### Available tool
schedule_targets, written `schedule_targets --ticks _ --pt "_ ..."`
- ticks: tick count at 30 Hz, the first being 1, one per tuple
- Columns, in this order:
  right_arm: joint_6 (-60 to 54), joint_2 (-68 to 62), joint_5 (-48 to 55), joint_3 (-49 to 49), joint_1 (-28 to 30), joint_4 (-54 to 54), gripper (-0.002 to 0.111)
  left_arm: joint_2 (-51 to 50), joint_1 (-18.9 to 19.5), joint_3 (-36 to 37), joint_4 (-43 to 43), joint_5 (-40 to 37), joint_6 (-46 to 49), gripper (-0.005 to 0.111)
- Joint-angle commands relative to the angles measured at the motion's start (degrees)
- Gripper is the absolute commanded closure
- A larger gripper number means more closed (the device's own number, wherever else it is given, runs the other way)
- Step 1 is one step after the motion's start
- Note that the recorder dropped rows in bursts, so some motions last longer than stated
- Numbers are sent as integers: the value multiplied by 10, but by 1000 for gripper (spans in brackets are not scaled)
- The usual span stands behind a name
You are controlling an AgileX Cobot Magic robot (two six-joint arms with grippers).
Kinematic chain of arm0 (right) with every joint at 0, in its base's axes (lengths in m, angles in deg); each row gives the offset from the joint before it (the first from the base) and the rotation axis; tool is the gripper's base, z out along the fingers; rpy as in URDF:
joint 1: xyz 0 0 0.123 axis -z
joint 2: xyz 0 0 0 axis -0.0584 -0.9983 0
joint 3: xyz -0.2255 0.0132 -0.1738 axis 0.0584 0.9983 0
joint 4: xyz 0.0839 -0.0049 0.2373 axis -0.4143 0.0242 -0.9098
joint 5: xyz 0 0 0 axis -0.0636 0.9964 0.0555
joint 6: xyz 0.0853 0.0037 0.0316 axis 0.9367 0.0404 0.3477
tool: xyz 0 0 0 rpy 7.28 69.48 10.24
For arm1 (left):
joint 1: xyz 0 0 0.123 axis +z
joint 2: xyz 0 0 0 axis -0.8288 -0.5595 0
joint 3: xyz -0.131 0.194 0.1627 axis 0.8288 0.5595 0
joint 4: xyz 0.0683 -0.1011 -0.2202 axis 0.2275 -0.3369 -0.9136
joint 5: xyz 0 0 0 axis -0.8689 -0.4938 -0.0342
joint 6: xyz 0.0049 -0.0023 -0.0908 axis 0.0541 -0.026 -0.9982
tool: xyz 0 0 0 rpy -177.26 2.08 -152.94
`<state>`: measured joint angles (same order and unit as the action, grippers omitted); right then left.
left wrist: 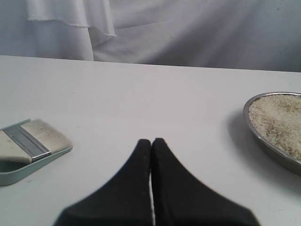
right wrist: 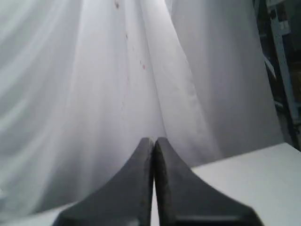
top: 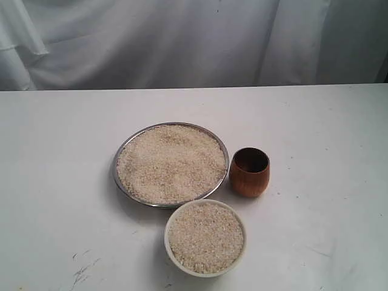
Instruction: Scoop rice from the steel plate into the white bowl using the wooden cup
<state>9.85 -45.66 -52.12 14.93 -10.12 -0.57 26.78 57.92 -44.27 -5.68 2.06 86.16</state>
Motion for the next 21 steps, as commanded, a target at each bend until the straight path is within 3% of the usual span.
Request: schedule_targets --ticks 1,5,8,10,14,17,19,21 --pt "74 3 -90 2 4 -97 108 2 1 3 -1 8 -1 107" --pt "208 3 -69 2 4 -116 108 2 1 3 -1 8 -1 107" --pt "227 3 -77 2 4 -97 108 2 1 3 -1 8 -1 107" --pt "204 -10 -109 -14 4 -72 108 2 1 3 -1 8 -1 107" --pt "41 -184 -110 -161 4 -49 108 2 1 3 -1 8 -1 107" --pt "78 -370 -82 -279 -6 165 108 2 1 3 -1 8 -1 107" --pt "161 -438 -118 -287 -35 327 108 2 1 3 -1 8 -1 107" --pt "199 -492 -187 -257 -63 378 108 2 1 3 -1 8 -1 107"
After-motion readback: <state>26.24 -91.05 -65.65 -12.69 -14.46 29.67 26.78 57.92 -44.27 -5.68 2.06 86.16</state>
